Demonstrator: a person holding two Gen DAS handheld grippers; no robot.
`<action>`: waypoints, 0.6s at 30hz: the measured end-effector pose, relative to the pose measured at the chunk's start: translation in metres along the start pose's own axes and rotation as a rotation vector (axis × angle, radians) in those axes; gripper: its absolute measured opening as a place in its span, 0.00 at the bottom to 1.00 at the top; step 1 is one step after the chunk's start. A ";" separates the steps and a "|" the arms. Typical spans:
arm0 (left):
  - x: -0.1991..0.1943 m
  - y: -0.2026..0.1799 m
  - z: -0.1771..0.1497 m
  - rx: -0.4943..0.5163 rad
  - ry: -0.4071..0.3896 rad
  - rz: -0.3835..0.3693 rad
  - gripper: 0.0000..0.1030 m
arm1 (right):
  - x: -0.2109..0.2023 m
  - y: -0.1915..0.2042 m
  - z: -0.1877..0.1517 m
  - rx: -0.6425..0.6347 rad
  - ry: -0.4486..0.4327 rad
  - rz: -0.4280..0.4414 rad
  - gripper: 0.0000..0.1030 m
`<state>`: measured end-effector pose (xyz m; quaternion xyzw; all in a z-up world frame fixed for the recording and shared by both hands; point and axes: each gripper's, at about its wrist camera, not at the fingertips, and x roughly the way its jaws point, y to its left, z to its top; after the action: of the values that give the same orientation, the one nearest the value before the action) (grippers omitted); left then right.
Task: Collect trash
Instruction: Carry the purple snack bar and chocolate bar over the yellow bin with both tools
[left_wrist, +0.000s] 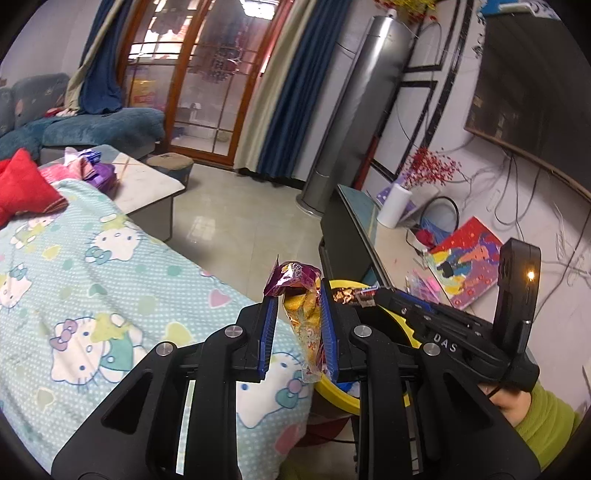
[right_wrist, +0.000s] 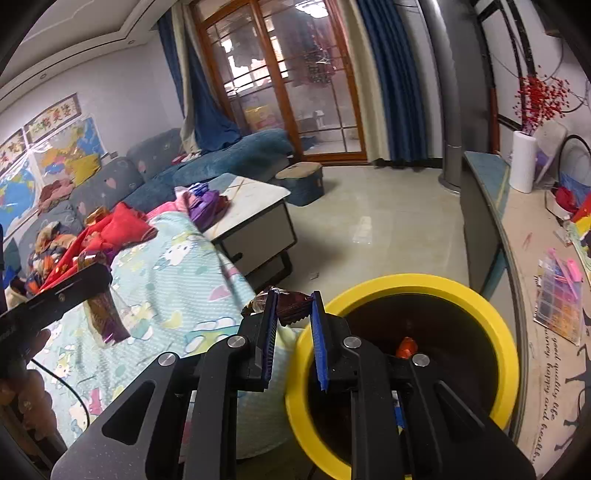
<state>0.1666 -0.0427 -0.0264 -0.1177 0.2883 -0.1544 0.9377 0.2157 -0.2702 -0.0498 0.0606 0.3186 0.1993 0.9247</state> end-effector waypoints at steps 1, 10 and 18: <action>0.001 -0.003 -0.001 0.006 0.003 -0.003 0.16 | -0.001 -0.002 -0.001 0.002 -0.001 -0.003 0.17; 0.014 -0.027 -0.008 0.061 0.041 -0.035 0.16 | -0.012 -0.025 -0.007 0.022 -0.020 -0.066 0.17; 0.030 -0.048 -0.016 0.112 0.074 -0.062 0.16 | -0.021 -0.051 -0.012 0.050 -0.021 -0.123 0.17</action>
<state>0.1700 -0.1001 -0.0391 -0.0681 0.3098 -0.2033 0.9263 0.2096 -0.3252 -0.0593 0.0658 0.3166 0.1333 0.9368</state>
